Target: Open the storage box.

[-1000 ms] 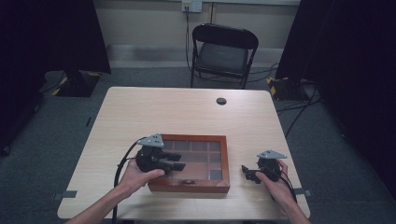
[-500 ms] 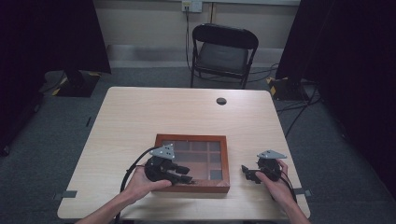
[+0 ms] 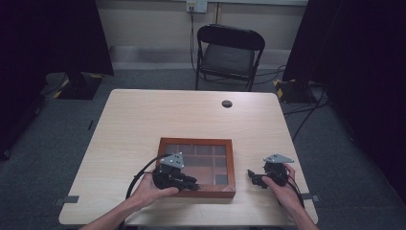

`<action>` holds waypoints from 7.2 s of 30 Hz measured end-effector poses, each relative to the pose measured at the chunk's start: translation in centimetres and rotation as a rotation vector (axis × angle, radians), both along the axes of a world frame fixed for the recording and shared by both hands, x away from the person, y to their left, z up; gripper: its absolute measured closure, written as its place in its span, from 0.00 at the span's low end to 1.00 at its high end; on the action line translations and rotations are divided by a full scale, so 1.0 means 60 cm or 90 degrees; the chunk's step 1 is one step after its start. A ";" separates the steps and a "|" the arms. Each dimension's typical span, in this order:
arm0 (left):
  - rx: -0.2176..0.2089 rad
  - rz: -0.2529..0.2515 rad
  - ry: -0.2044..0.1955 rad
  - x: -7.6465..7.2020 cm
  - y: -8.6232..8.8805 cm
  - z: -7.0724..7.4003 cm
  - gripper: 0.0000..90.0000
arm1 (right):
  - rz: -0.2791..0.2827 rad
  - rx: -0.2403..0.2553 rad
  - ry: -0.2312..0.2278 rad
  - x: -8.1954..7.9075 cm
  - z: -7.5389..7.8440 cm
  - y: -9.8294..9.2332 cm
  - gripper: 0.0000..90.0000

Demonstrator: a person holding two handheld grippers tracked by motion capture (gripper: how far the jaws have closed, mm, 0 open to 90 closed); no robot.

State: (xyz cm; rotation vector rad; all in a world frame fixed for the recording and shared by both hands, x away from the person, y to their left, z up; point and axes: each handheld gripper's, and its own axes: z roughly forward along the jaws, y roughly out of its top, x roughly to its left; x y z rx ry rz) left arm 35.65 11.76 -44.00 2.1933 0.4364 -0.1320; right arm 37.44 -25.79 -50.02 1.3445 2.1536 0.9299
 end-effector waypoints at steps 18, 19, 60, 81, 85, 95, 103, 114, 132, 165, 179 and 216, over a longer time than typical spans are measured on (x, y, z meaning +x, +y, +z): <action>0.010 0.003 -0.037 -0.013 -0.005 0.000 0.90 | 0.002 0.000 0.000 0.000 0.000 0.000 0.14; 0.013 0.004 -0.035 -0.013 -0.006 0.001 0.90 | 0.002 -0.001 0.000 0.000 0.000 0.000 0.14; -0.011 0.002 -0.002 0.009 -0.002 0.062 0.90 | 0.007 0.000 0.004 0.002 0.001 -0.001 0.14; -0.007 0.011 0.010 0.019 -0.004 0.089 0.90 | 0.006 0.000 0.004 0.002 0.001 0.000 0.14; -0.020 0.017 0.009 0.023 0.001 0.099 0.90 | 0.006 0.000 0.005 0.002 0.001 0.000 0.14; -0.019 0.022 0.010 0.032 0.002 0.120 0.90 | 0.006 0.000 0.005 0.002 0.001 0.000 0.14; -0.007 0.025 0.021 0.033 -0.001 0.121 0.90 | 0.006 0.000 0.006 0.002 0.001 0.000 0.14; 0.008 0.025 0.019 0.038 -0.006 0.134 0.90 | 0.006 -0.001 0.006 0.002 0.001 0.000 0.14; -0.012 0.039 0.019 0.055 -0.001 0.160 0.90 | 0.008 -0.001 0.006 0.003 0.001 0.000 0.14; -0.013 0.048 0.011 0.079 -0.001 0.192 0.90 | 0.010 -0.002 0.009 0.004 0.002 -0.001 0.14; -0.019 0.058 0.004 0.085 0.001 0.200 0.90 | 0.010 -0.002 0.007 0.003 0.002 -0.001 0.14; -0.041 0.079 -0.018 0.102 0.000 0.216 0.91 | 0.009 0.001 0.002 0.002 0.000 -0.001 0.14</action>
